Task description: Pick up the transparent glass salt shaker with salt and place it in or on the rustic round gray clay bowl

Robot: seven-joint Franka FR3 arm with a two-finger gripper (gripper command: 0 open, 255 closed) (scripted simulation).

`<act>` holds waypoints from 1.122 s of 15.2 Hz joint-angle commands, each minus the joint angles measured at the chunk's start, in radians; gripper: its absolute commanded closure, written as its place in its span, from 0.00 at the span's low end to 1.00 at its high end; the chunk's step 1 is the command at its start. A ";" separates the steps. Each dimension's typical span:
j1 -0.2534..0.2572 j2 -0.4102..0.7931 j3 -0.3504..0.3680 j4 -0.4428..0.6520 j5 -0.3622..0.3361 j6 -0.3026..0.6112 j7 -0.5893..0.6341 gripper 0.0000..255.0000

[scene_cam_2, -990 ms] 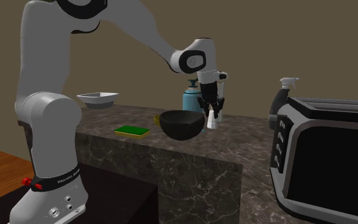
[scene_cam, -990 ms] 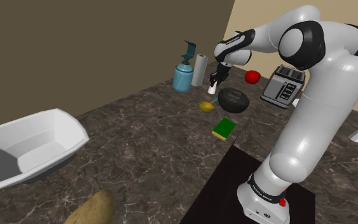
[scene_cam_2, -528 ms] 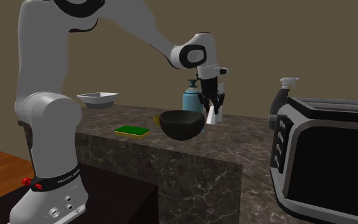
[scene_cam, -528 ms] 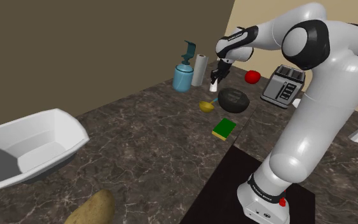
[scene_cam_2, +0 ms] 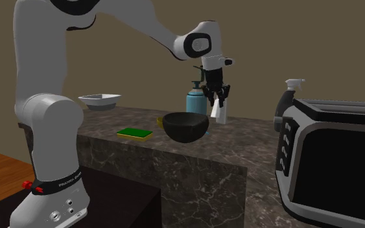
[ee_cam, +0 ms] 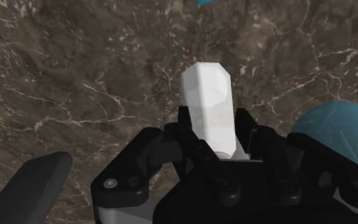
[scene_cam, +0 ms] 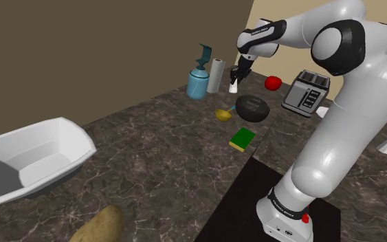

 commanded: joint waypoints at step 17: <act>0.005 -0.042 -0.001 0.199 -0.039 -0.233 0.036 1.00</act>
